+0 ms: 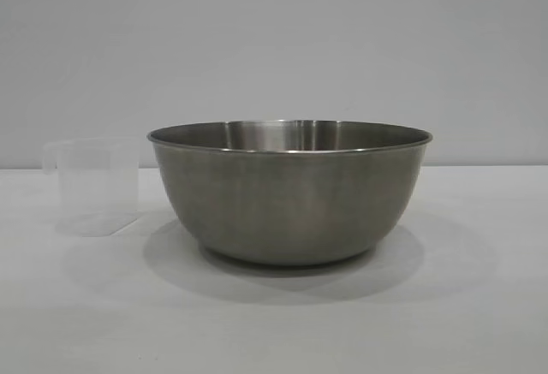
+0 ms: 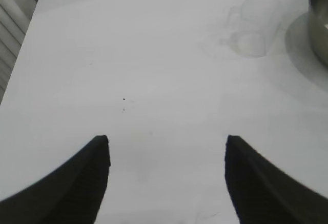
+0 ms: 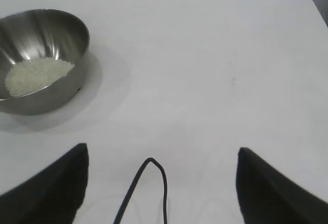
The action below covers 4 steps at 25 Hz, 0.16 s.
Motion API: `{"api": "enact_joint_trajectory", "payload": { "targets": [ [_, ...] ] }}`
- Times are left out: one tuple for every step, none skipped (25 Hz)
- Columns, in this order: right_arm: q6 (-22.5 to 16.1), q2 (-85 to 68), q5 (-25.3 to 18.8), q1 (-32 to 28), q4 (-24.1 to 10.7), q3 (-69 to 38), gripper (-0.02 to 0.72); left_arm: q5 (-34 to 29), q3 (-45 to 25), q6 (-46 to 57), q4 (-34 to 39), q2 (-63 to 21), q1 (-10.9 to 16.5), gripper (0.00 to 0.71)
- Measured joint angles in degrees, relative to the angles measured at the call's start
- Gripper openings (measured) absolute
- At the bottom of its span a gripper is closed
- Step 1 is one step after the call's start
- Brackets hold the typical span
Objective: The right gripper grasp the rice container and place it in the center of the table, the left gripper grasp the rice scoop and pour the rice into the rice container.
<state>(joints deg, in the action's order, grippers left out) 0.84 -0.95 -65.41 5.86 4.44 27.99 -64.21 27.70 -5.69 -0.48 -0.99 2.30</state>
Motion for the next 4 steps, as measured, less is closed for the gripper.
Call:
{"api": "enact_joint_trajectory", "payload": {
  "targets": [
    [0.0, 0.0, 0.0, 0.0, 0.0, 0.0, 0.51, 0.0, 0.0, 0.0, 0.0, 0.0, 0.0, 0.422],
    [0.0, 0.0, 0.0, 0.0, 0.0, 0.0, 0.51, 0.0, 0.0, 0.0, 0.0, 0.0, 0.0, 0.422],
    [0.0, 0.0, 0.0, 0.0, 0.0, 0.0, 0.51, 0.0, 0.0, 0.0, 0.0, 0.0, 0.0, 0.422],
    [0.0, 0.0, 0.0, 0.0, 0.0, 0.0, 0.51, 0.0, 0.0, 0.0, 0.0, 0.0, 0.0, 0.422]
  ]
}}
